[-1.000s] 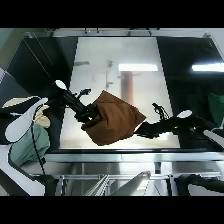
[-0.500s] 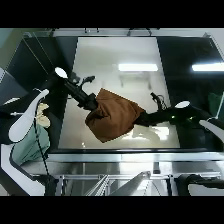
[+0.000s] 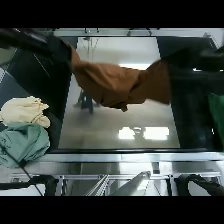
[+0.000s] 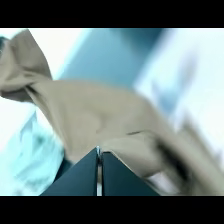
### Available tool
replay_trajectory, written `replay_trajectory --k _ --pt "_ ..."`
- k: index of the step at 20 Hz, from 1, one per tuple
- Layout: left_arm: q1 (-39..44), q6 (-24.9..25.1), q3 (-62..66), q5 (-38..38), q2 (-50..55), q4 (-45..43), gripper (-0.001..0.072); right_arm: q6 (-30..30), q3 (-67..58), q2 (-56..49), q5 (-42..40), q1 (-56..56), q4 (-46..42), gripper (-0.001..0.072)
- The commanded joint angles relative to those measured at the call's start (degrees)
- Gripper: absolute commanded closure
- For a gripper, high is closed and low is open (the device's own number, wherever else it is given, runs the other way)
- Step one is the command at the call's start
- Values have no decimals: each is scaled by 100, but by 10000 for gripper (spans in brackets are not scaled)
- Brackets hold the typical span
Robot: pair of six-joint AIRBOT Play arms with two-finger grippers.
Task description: Fold the shirts.
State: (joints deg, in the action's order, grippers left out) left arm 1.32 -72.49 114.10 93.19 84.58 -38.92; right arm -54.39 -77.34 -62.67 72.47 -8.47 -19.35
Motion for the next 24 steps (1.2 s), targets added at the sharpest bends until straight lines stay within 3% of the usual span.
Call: replay_trajectory --k 1,4,6,11,14,19,21,24 --pt "-496 50 153 -680 -1180 -162 683 -98 -673 1163 -645 -393 -251 696" --pt "-979 52 -673 -616 -1908 -468 682 -872 -658 1493 -831 -601 -1530 696" --pt "-1165 52 -1191 -789 -2216 -452 689 -990 -660 1453 -852 -601 -1788 696" --pt "-1429 367 -758 -1912 -2949 -452 684 -323 -662 1958 -2114 -592 -1012 696" --pt "-1432 472 -44 -1735 -3108 -437 683 -221 -662 2293 -2256 -581 -992 696" --pt "-1432 476 415 -1495 -3143 -317 682 802 -662 2835 -2955 -542 -575 696" --pt "-1432 581 -61 -1558 -3051 -306 682 881 -662 2623 -3169 -538 -761 696" --pt "-1163 743 -739 -1578 -2376 -321 681 885 -660 1508 -2874 -450 -763 696"
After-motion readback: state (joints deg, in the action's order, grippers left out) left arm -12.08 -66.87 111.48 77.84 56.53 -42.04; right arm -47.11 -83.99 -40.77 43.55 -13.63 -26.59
